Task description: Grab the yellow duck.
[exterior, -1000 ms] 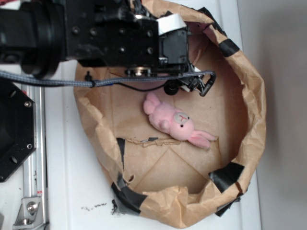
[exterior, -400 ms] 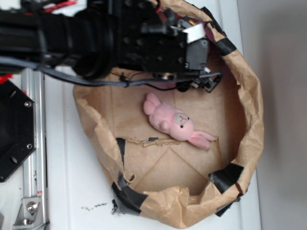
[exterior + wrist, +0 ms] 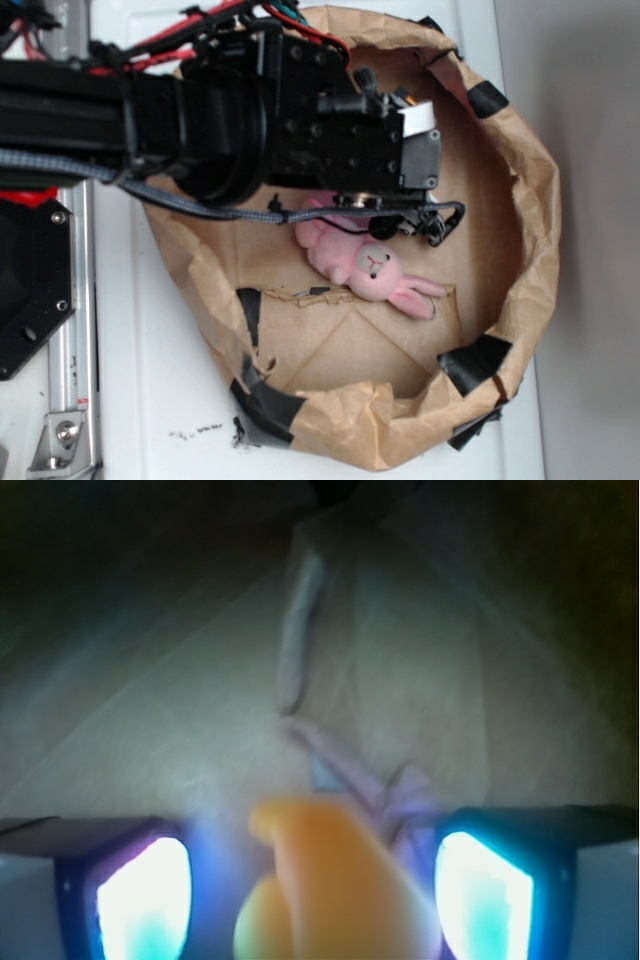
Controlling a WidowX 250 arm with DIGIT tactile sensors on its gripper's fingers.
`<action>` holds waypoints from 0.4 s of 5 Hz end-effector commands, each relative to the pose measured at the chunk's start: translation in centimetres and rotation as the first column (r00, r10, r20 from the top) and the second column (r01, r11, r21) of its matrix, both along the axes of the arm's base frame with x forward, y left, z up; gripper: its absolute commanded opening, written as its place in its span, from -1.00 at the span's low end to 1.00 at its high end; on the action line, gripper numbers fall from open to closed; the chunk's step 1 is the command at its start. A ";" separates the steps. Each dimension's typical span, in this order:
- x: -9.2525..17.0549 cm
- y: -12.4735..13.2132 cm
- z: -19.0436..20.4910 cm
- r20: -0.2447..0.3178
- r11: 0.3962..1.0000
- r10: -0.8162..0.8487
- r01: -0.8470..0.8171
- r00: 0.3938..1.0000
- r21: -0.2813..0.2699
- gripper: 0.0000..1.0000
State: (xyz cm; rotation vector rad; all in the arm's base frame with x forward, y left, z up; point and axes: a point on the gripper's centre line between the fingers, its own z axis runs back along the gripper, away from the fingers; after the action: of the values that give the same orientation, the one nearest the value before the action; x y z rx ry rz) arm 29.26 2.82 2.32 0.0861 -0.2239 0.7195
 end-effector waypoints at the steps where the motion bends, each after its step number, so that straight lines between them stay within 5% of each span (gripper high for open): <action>1: 0.6 -0.8 3.6 0.092 0.999 -0.037 0.038 0.995 -0.011 1.00; 2: 0.9 0.5 3.0 0.087 1.000 -0.015 0.014 0.996 0.014 1.00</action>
State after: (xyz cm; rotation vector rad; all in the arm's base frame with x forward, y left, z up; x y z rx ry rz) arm 29.49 2.20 3.38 0.0796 -0.2515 0.6775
